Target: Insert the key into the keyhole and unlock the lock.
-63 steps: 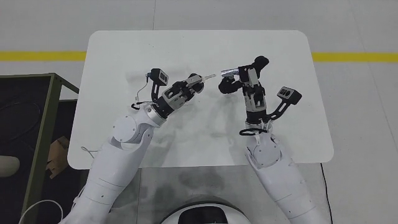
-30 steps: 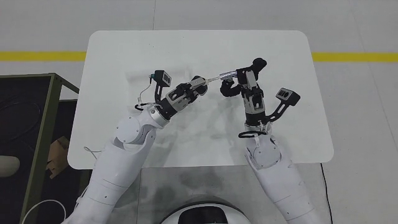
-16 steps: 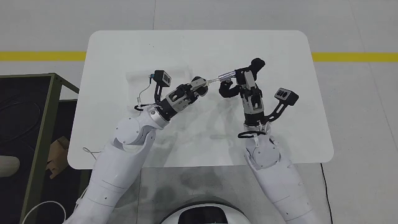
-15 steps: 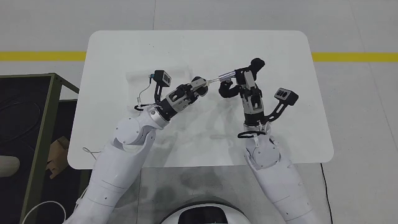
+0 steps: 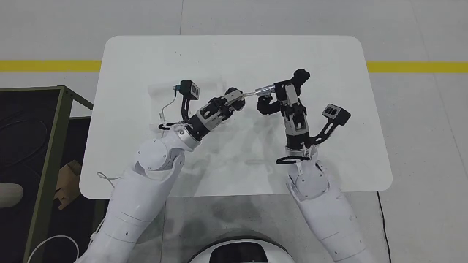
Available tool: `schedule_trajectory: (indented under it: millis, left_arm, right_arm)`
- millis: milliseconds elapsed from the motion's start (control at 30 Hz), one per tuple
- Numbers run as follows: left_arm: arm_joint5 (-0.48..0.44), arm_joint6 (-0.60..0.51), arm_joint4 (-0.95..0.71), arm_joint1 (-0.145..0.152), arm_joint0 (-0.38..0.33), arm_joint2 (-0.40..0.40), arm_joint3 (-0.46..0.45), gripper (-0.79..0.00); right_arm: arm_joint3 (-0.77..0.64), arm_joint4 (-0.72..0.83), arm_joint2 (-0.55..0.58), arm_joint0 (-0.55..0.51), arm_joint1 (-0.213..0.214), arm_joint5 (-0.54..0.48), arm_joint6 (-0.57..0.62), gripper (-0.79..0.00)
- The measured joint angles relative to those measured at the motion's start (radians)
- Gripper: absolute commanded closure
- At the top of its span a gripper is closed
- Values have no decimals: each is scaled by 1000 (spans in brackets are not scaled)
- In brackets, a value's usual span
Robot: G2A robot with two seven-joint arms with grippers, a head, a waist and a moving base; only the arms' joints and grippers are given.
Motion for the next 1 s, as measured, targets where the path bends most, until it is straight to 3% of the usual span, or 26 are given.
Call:
schedule_trajectory:
  millis: [300, 733, 1000]
  left_arm:
    - [-8, 46, 22, -4, 0, 5, -1, 0]
    - [9, -13, 19, -2, 4, 7, -5, 0]
    - [7, -27, -25, 2, 21, -31, 1, 0]
  right_arm:
    - [-1, -14, -24, -13, -13, 13, -40, 0]
    - [-2, -44, -13, -7, -17, 17, -19, 0]
    - [-10, -7, 44, -3, -12, 41, 0, 0]
